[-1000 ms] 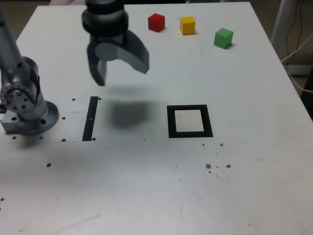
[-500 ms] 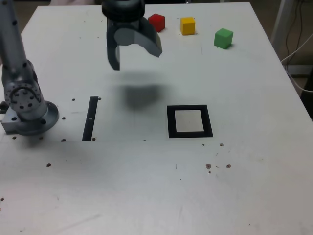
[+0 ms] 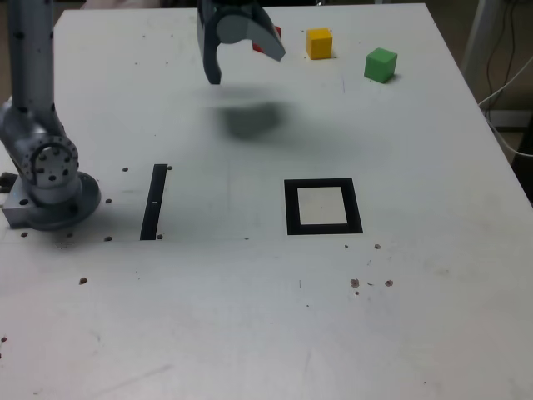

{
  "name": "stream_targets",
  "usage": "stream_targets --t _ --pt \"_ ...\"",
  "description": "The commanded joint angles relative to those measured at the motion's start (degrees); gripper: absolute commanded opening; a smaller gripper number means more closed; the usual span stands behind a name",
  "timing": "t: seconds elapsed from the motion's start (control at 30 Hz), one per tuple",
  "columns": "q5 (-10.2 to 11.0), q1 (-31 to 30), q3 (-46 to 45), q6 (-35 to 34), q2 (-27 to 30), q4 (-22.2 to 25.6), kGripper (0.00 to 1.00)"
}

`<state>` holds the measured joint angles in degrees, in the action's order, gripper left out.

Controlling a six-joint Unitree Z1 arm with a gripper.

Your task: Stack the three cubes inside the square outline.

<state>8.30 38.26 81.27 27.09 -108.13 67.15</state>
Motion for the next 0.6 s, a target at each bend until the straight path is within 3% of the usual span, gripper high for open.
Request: stream_targets --t 0.0,0.27,0.57 --pt "0.1 1.6 2.2 1.1 -1.8 0.6 0.99" --pt "0.3 7.4 11.8 5.0 -8.5 2.9 0.99" --pt "0.7 9.8 22.8 5.8 -14.6 7.1 0.99"
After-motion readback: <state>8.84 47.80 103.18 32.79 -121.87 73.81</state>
